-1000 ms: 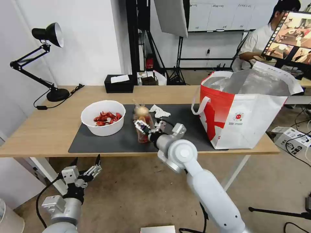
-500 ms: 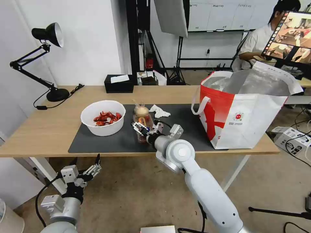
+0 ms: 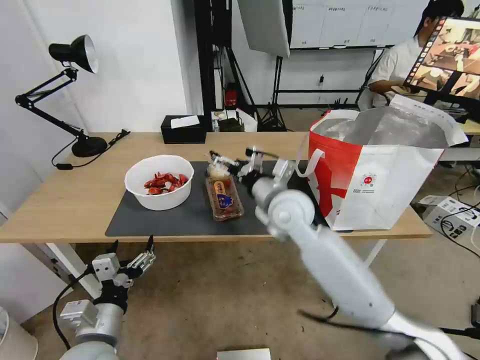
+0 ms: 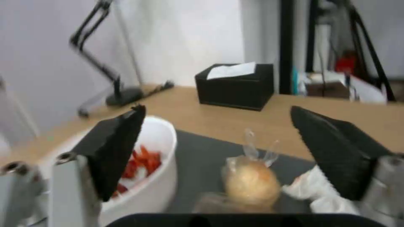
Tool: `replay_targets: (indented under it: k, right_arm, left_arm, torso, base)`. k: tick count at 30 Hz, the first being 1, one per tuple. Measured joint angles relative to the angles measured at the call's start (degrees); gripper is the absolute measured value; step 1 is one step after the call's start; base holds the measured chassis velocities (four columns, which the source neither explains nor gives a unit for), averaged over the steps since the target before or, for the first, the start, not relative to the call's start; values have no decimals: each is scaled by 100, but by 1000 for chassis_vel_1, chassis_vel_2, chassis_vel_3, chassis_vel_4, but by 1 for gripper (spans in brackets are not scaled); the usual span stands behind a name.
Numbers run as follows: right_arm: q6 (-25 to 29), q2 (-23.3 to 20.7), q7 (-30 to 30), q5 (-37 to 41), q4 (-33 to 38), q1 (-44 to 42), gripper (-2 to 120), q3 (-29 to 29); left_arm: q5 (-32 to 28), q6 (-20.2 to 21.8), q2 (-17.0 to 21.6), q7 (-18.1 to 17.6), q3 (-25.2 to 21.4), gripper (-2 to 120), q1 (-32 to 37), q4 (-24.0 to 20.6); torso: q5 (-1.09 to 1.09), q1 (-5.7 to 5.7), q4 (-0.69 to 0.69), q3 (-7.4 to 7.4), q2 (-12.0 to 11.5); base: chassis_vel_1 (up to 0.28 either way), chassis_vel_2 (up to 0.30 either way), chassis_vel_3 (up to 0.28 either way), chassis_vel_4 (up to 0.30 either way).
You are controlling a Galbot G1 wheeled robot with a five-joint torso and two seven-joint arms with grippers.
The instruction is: Pick up the trash from the table and place it into the takeout bag.
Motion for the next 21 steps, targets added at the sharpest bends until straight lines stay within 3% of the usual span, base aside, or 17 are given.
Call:
replay_targets:
  k: [3, 7, 10, 11, 14, 16, 17, 21]
  right_arm:
    - [7, -199, -1276, -395, -719, 530, 72, -388]
    - [118, -189, -1923, -538, -1181, 792, 64, -598]
    - [319, 41, -2719, -815, -2145, 1226, 47, -907]
    - [319, 41, -2719, -815, -2145, 1226, 47, -907]
    - [368, 352, -3174, -1061, -2865, 1468, 32, -1057]
    - [373, 404, -3224, -1071, -2956, 1491, 31, -1073]
    - [395, 569, -3398, -1091, -3204, 1535, 22, -1111]
    - [371, 694, -3421, -1142, -3341, 1531, 9, -1158]
  left_arm:
    - [-1, 2, 1, 1, 9, 100, -37, 0]
    - [-1, 2, -7, 2, 10, 100, -43, 0]
    - [0, 3, -24, 11, 12, 100, -34, -1]
    - [0, 3, -24, 11, 12, 100, -34, -1]
    - [2, 3, -46, 15, 12, 100, -25, -7]
    - [2, 3, -50, 16, 12, 100, -24, -10]
    - [2, 2, -58, 18, 4, 100, -16, -19]
    - [-6, -8, -55, 22, -20, 100, -2, -21]
  torso:
    - [1, 1, -1, 0, 0]
    - [0, 0, 0, 0, 0]
    - [0, 1, 1, 1, -1]
    - [0, 1, 1, 1, -1]
    - [-1, 1, 1, 0, 0]
    - [-1, 1, 1, 0, 0]
    - [-1, 1, 2, 1, -1]
    - [-1, 1, 1, 0, 0]
  base:
    - [0, 0, 0, 0]
    - [0, 0, 0, 0]
    - [0, 0, 0, 0]
    - [0, 0, 0, 0]
    - [0, 0, 0, 0]
    - [0, 0, 0, 0]
    - [0, 0, 0, 0]
    - [0, 0, 0, 0]
